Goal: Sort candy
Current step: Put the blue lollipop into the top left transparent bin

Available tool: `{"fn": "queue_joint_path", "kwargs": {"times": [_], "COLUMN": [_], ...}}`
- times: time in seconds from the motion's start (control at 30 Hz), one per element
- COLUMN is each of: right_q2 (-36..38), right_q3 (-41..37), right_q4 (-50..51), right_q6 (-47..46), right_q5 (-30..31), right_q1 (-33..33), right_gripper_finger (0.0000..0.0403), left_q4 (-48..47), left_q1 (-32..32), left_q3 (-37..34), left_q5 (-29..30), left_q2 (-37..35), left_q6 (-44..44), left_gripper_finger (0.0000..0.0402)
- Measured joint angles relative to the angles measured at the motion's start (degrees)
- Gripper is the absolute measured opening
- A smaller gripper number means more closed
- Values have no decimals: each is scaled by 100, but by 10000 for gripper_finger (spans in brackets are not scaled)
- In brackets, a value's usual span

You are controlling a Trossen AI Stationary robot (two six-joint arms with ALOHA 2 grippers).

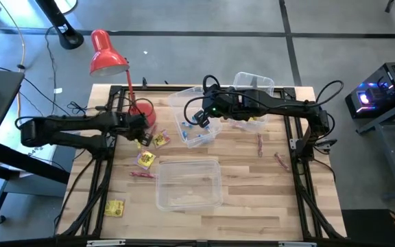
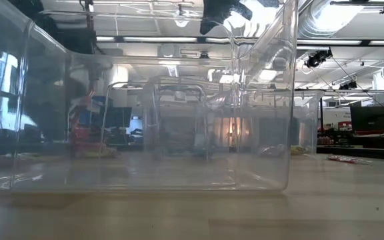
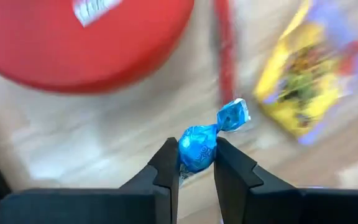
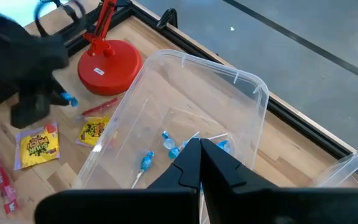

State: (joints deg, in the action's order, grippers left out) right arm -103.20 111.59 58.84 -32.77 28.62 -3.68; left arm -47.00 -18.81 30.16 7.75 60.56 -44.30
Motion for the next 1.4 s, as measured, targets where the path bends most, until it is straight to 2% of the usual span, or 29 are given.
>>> {"fn": "queue_joint_path", "kwargs": {"times": [0.1, 0.27, 0.47, 0.57, 0.73, 0.8, 0.9, 1.1, 1.23, 1.4], "right_q2": [6, 155, 482, 668, 794, 804, 804, 815, 837, 837], "right_q3": [0, 0, 0, 8, 9, 9, 9, 9, 9, 7], "right_q4": [3, 4, 3, -3, -4, -1, 68, 231, 267, 291], "right_q6": [1, 13, 79, 65, 65, 65, 64, -40, -42, -53], "right_q5": [3, 8, 18, 22, 20, 20, 18, 18, 20, 23], "right_q1": [-2, -1, -1, 0, -2, 0, 0, 34, 147, 254], "right_gripper_finger": [0, 0, 0, 0, 0, 0, 0, 0, 0, 0], "left_q4": [-358, -32, 2461, 3537, 5018, 5568, 6056, 5916, 5886, 5482], "left_q1": [74, 154, 431, 507, 502, 499, 461, 420, 423, 417], "left_q3": [329, 929, 1206, 1206, 1204, 1206, 1204, 1311, 1481, 1699], "left_q5": [125, 414, 77, 74, 134, 274, 276, -424, -626, -566], "left_q2": [-389, -973, -1133, -848, 39, 413, 910, 1236, 1092, 1073], "left_q6": [98, 262, 1452, 1782, 2239, 2241, 2229, 1607, 1667, 2160], "left_gripper_finger": [56, 56, 56, 56, 59, 81, 138, 235, 264, 270]}}
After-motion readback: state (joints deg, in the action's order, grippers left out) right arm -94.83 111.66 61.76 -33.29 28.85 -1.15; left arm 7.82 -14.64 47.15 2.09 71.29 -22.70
